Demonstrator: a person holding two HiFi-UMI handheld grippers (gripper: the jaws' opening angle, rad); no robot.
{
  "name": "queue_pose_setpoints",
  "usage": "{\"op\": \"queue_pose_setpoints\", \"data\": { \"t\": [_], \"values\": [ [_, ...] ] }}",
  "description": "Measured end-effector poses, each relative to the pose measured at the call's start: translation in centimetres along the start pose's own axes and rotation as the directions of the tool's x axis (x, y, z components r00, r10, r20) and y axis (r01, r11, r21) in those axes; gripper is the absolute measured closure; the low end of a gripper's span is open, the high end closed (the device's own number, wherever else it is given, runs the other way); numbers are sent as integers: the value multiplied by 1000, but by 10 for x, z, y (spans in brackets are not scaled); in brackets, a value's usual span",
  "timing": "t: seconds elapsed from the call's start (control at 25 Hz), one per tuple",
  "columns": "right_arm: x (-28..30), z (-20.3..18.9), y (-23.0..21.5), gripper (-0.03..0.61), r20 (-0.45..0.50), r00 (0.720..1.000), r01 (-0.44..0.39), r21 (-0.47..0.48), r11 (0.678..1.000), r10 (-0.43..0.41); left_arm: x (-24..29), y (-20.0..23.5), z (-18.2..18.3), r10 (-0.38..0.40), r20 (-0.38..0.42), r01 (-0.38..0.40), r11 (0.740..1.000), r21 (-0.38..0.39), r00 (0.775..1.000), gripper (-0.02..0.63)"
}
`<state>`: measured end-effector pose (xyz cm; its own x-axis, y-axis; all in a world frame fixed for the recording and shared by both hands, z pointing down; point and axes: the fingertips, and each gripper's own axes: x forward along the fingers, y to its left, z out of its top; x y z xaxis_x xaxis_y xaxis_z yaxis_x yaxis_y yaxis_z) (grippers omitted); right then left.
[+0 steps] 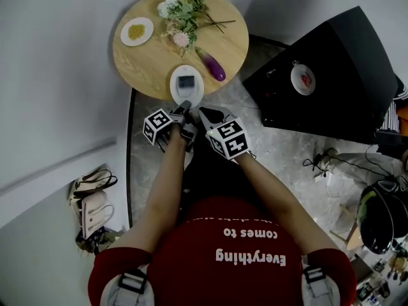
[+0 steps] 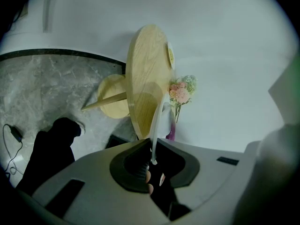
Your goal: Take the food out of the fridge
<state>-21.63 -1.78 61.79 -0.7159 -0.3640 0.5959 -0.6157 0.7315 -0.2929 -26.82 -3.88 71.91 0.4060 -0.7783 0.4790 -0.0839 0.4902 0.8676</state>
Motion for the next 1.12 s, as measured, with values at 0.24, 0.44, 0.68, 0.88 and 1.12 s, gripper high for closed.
{"op": "queue_pose_setpoints", "data": {
  "t": [0.24, 0.44, 0.68, 0.88, 1.12],
  "values": [
    [10, -7, 1, 568, -14, 1000, 4, -18, 1000, -4, 8, 8, 2, -6, 18, 6, 1000, -22, 1000, 581],
    [10, -12, -2, 568, -34, 999, 1, -2, 1000, -1, 12, 8, 4, 31, 56, -31, 1000, 1, 998, 581],
    [9, -11, -8, 568, -40, 999, -10, 3, 1000, 11, 20, 8, 4, 188, 56, -193, 976, 102, 980, 580],
    [8, -5, -10, 568, -26, 999, -21, 20, 1000, 22, 23, 1, 9, 238, 65, -246, 951, 187, 969, 486],
    [3, 0, -13, 568, -6, 1000, -27, 40, 999, 28, 8, 2, 23, 382, 203, -431, 829, 356, 902, 479]
  ]
}}
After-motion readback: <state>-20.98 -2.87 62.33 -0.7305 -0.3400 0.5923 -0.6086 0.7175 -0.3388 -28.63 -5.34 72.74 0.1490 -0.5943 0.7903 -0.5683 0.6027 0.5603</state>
